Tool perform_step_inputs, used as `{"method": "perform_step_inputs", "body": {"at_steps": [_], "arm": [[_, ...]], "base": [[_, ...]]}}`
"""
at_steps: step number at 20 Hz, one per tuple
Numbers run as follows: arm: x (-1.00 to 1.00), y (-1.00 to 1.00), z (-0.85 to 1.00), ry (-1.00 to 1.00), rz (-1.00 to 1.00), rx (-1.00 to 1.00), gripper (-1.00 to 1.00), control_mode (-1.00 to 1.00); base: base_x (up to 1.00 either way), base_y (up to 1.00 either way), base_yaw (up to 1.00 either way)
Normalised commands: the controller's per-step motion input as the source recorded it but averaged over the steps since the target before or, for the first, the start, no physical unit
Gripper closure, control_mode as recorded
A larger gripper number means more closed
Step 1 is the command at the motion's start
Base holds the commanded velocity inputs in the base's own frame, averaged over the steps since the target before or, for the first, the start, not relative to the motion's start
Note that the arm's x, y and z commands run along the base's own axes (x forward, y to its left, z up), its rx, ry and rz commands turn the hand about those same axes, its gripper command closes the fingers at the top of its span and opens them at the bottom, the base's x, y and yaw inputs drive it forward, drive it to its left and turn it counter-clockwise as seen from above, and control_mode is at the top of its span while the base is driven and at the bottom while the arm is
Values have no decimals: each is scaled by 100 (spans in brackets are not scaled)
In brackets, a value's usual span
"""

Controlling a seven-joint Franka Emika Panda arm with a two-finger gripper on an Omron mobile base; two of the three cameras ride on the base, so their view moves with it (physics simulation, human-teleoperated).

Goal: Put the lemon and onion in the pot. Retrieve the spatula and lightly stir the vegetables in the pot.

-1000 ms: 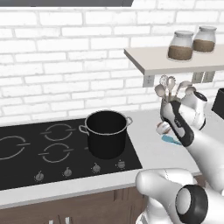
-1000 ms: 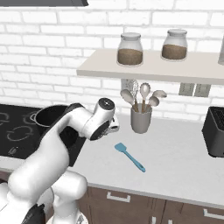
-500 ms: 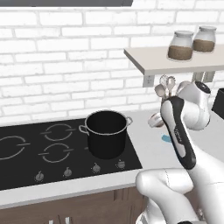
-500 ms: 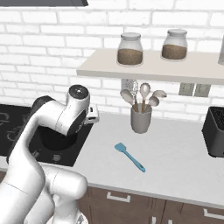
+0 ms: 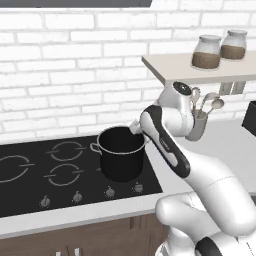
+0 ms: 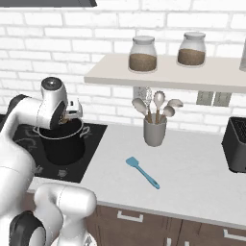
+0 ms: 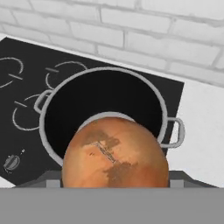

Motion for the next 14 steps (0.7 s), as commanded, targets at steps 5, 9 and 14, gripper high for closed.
{"method": "perform_step_inputs", "body": {"at_steps": [5, 9, 14], "arm": [[48, 67, -29, 15, 0, -6, 100, -100], [24, 29, -39, 8, 0, -12, 100, -100], [13, 12, -52, 2, 0, -11, 100, -100]], "base": [[0, 0, 0], [0, 0, 0], [0, 0, 0]]}}
